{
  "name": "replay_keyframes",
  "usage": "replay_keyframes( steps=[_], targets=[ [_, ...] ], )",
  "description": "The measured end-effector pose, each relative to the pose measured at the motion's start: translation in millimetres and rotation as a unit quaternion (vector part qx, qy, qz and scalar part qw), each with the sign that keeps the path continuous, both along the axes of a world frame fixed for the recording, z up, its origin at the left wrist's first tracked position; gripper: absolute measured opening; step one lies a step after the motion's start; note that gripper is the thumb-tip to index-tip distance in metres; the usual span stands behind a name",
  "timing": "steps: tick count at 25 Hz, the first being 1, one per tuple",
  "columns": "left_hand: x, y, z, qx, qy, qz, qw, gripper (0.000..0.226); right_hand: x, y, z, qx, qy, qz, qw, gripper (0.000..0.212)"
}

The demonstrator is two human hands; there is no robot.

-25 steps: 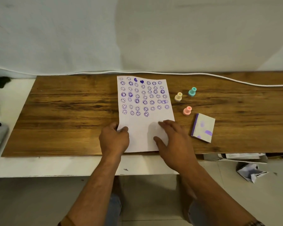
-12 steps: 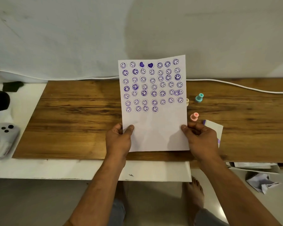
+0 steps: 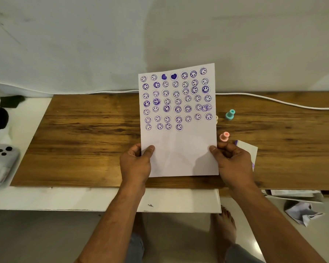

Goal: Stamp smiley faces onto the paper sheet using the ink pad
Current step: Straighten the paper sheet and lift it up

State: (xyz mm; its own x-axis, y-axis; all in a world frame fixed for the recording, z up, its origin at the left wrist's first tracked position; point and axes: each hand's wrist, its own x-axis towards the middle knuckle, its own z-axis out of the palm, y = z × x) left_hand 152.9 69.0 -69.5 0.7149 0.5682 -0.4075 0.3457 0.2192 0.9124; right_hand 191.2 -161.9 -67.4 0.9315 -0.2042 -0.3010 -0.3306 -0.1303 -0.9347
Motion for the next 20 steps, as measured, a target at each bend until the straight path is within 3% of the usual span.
replay_keyframes(
  steps=[12,20],
  targets=[
    [0.3,-3.4,2.1,0.01,0.006,0.008,1.0,0.022,-0.1,-2.4,0.0,0.0,0.002,0.005,1.0,0.015],
    [0.3,-5.2,0.7,0.012,0.004,0.012,1.0,0.016,0.4,-1.1,4.2,0.006,-0.001,-0.003,1.0,0.008]
  ],
)
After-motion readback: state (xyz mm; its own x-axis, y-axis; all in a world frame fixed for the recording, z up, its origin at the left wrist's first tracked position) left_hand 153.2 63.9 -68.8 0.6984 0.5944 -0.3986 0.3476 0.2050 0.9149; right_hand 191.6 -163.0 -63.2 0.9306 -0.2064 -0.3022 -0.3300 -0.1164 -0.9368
